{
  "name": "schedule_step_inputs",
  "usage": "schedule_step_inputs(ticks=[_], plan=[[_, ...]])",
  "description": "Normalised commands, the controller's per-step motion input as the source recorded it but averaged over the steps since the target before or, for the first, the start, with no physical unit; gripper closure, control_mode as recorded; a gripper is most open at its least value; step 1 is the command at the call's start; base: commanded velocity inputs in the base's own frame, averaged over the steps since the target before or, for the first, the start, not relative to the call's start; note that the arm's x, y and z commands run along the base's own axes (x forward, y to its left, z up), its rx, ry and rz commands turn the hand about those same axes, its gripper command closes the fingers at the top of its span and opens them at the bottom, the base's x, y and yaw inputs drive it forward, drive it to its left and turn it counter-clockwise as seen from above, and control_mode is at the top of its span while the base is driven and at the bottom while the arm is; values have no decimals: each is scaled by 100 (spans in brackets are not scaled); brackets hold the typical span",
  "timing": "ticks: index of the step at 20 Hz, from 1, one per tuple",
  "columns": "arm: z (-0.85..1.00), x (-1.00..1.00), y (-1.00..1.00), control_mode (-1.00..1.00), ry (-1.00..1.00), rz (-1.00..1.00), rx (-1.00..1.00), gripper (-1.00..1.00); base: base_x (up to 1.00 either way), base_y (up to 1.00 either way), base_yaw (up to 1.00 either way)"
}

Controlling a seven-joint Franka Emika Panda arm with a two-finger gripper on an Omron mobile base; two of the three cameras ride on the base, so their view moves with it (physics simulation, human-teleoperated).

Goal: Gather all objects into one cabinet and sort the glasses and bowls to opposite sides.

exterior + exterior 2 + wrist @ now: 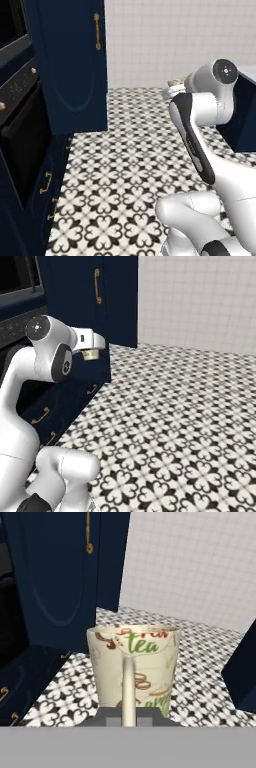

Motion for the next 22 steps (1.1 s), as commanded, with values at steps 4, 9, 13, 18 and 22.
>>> schedule_step_inputs(ticks=[4, 9, 13, 18, 22], plan=[[0, 0, 0, 100, 0, 0, 0, 100, 100, -90, 27], [0, 0, 0, 100, 0, 0, 0, 100, 100, -99, 15], [0, 0, 0, 100, 0, 0, 0, 100, 100, -79, 26], [0, 0, 0, 100, 0, 0, 0, 100, 100, -43, 45], [0, 0, 0, 100, 0, 0, 0, 100, 100, -25, 54]])
